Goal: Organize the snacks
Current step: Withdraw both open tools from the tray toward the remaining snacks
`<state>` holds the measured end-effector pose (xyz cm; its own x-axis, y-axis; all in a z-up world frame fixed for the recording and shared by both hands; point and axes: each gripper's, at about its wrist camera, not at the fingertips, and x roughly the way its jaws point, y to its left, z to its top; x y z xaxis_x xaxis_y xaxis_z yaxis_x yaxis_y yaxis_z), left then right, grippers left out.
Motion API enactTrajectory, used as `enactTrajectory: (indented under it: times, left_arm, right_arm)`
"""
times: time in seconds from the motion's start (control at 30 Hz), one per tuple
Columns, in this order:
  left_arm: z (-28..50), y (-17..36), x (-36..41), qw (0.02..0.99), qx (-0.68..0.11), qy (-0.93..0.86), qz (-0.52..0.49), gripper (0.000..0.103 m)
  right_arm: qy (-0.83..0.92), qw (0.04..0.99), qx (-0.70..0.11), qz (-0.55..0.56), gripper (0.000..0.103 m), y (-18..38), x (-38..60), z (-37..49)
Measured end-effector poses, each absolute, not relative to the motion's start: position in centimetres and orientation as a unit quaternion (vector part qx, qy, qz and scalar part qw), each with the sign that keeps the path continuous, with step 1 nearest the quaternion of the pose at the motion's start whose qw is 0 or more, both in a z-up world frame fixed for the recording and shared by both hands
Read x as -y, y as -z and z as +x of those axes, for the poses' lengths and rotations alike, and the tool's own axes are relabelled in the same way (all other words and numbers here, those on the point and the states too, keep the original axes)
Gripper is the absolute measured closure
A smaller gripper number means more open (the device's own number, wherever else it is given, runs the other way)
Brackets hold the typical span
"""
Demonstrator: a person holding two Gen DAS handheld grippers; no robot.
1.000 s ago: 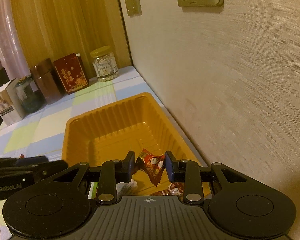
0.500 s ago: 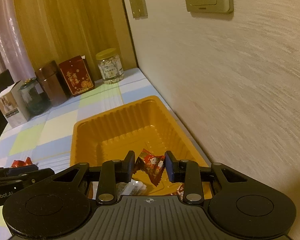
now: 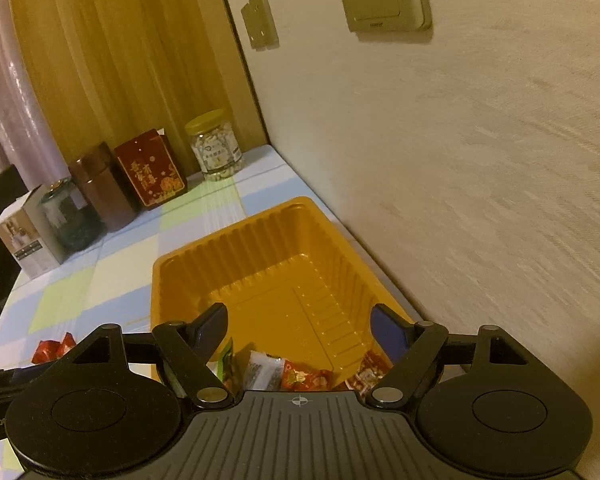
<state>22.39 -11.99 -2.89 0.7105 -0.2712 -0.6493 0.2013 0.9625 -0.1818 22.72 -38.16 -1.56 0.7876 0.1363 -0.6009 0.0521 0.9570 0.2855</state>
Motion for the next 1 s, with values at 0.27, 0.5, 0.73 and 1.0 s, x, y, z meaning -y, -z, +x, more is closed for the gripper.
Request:
enactTrajectory:
  times: [0.27, 0.5, 0.73, 1.0]
  left_arm:
    - [19.0, 0.9, 10.0, 0.930, -0.346, 0.111, -0.055, 0.056]
    - [15.6, -0.7, 7.7, 0.936, -0.336, 0.094, -0.057, 0.055]
    - [12.6, -1.7, 5.4, 0.939, -0.327, 0.081, -0.067, 0.054]
    - [9.5, -1.7, 2.0, 0.943, -0.323, 0.055, -0.056, 0.052]
  right_arm:
    - [-0.028, 0.937, -0.321, 0.137, 0.025, -0.4, 36.2, 19.3]
    - [-0.036, 0.935, -0.326, 0.134, 0.025, -1.4, 33.5, 16.0]
    - [-0.049, 0.935, -0.325, 0.131, 0.025, -2.2, 30.9, 13.2]
    - [-0.073, 0.934, -0.326, 0.128, 0.025, -2.4, 27.8, 11.5]
